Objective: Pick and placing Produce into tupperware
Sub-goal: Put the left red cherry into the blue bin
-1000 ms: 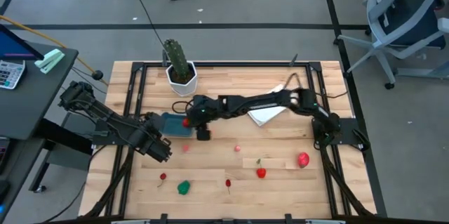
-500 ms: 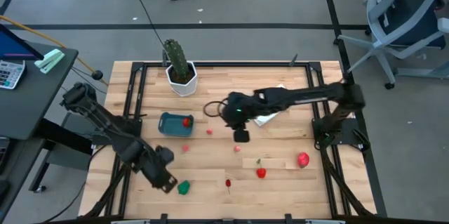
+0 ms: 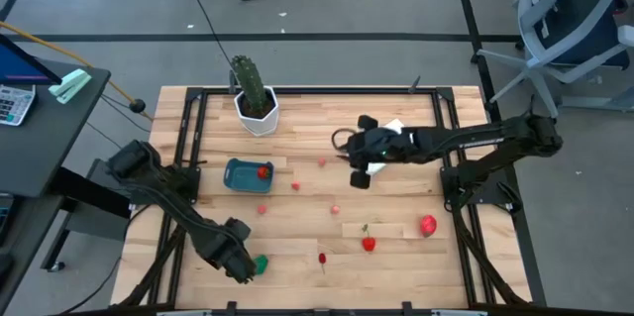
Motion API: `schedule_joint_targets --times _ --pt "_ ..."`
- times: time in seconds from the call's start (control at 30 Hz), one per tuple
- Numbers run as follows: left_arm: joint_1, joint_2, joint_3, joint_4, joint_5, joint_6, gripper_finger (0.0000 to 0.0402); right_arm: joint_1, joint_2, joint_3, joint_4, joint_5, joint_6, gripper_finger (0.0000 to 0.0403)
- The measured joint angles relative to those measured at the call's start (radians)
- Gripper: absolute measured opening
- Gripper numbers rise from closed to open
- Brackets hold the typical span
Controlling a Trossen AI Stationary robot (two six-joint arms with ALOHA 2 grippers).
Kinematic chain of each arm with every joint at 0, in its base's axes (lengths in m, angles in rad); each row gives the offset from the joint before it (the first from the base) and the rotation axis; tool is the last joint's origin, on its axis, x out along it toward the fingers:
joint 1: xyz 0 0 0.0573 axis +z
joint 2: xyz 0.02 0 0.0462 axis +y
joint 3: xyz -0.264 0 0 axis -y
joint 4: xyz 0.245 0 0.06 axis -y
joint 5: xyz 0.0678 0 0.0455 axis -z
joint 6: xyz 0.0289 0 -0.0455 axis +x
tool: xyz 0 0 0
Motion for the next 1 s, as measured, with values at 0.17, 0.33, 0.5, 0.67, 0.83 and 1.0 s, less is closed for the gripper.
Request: schedule_joint_targets --times 0.17,0.33,0.5,0.67,0.83,1.0 --pt "-0.003 0.039 0.000 0.118 0.042 0.000 0.0108 -0.011 -0.043 0.003 -0.030 0.004 0.012 0.0110" --pt "-0.009 0.041 0.000 0.084 0.042 -0.030 0.0108 -0.007 -0.040 0.003 -0.053 0.004 0.025 0.0108" --pt "-0.026 0.041 0.000 0.037 0.041 -0.036 0.0108 -0.007 -0.036 0.003 -0.057 0.004 0.020 0.0107" --pt "-0.026 0.041 0.000 0.035 0.003 -0.054 0.0108 -0.007 -0.036 0.003 -0.060 0.004 0.022 0.0107" --pt "-0.024 0.067 0.001 0.036 -0.015 -0.050 0.0108 -0.008 -0.036 0.003 -0.061 0.002 0.026 0.0107" --pt "-0.032 0.113 0.001 0.030 -0.009 -0.045 0.0108 -0.007 -0.036 0.003 -0.062 0.001 0.027 0.0105"
